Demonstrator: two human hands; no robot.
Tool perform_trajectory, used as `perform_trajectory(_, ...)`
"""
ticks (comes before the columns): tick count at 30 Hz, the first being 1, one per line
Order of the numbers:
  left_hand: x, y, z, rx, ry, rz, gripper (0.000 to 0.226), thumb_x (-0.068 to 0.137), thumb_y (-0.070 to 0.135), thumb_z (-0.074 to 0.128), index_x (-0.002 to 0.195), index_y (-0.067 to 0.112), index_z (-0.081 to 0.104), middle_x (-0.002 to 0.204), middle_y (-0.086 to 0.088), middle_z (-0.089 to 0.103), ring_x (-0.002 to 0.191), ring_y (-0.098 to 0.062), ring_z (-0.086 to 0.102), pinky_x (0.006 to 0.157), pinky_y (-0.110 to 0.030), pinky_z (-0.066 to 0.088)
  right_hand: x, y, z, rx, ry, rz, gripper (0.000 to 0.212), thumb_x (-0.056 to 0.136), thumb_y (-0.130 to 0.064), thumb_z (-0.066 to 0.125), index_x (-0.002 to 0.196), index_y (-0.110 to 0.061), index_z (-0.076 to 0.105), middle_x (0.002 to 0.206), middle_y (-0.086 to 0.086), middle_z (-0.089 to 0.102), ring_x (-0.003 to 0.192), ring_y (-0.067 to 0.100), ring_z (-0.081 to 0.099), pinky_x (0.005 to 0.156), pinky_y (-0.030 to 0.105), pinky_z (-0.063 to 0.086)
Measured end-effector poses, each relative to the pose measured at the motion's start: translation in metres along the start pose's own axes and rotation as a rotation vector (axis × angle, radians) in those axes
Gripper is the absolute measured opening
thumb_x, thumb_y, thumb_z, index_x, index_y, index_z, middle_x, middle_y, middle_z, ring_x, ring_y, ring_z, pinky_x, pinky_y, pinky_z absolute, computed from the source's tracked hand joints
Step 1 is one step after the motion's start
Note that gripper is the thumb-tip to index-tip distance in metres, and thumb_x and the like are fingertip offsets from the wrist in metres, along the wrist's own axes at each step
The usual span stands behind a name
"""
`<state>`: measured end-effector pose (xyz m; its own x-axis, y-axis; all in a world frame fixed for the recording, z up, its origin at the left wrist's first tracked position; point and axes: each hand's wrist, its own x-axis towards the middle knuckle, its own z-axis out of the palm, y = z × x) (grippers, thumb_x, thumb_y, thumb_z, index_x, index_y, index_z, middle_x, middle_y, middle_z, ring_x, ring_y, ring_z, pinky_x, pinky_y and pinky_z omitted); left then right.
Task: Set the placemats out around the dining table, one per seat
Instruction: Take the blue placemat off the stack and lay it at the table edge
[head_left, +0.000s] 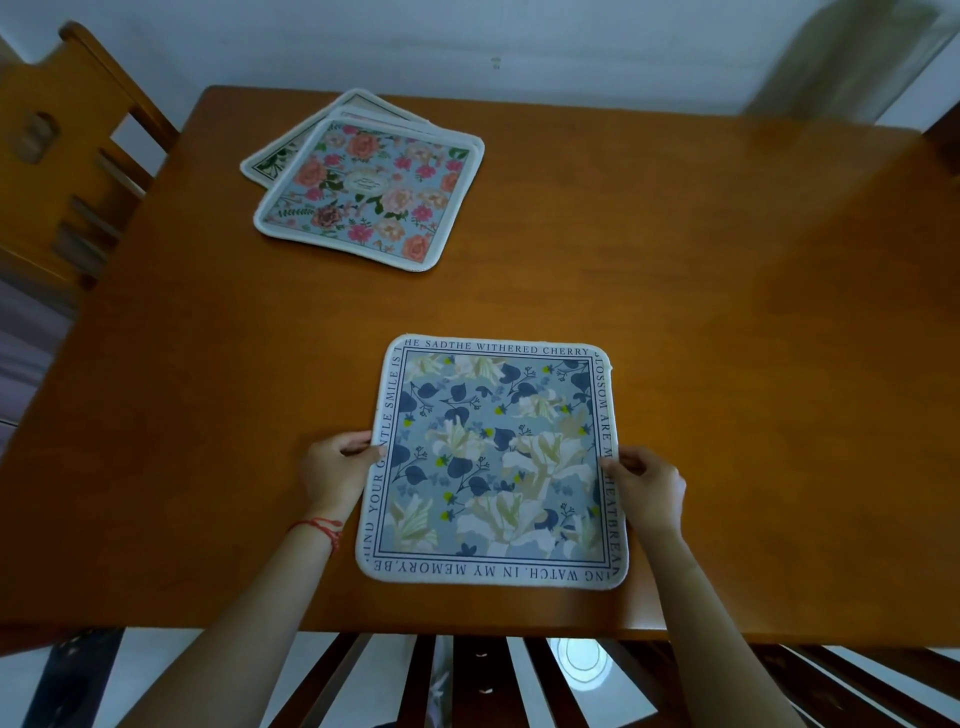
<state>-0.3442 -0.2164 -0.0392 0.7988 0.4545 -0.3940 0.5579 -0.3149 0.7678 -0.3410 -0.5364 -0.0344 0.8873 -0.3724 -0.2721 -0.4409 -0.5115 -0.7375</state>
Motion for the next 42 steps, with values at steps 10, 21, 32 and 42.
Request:
perform_trajectory(10,-0.002,-0.003,-0.001,-0.048,0.001,-0.016,0.027,0.078,0.002,0.068,0.105,0.001,0.066,0.101,-0.016,0.069,0.075,-0.024,0.064,0.067,-0.031,0.052,-0.004,0.0,0.0,-0.01,-0.024,-0.026,0.015,0.084,-0.014,0.064,0.097,-0.008,0.068,0.081,-0.003,0.064,0.063,-0.004,0.055,0.046,0.001,0.04)
perform_trajectory(21,-0.002,-0.011,-0.01,-0.071,0.01,-0.022,0.028,0.079,0.002,0.067,0.107,0.001,0.065,0.099,-0.016,0.069,0.071,-0.024,0.064,0.056,-0.025,0.049,-0.009,-0.001,0.007,0.023,-0.07,-0.041,0.017,0.085,-0.014,0.063,0.1,-0.007,0.066,0.081,-0.002,0.065,0.055,-0.006,0.058,0.044,0.003,0.041)
perform_trajectory(32,-0.001,-0.01,-0.008,-0.073,0.018,-0.016,0.027,0.08,0.003,0.066,0.106,0.001,0.065,0.097,-0.014,0.068,0.071,-0.024,0.064,0.055,-0.025,0.049,-0.007,-0.002,0.006,0.009,-0.079,-0.037,0.017,0.085,-0.014,0.063,0.1,-0.008,0.066,0.08,-0.002,0.064,0.063,-0.001,0.058,0.045,0.004,0.043)
perform_trajectory(42,-0.003,-0.01,-0.006,-0.066,0.051,0.013,0.028,0.081,0.003,0.066,0.108,0.0,0.065,0.098,-0.019,0.069,0.071,-0.027,0.065,0.057,-0.027,0.052,-0.007,-0.003,0.007,-0.012,-0.064,-0.027,0.019,0.085,-0.016,0.063,0.101,-0.006,0.065,0.081,-0.001,0.063,0.061,-0.003,0.055,0.042,0.002,0.04)
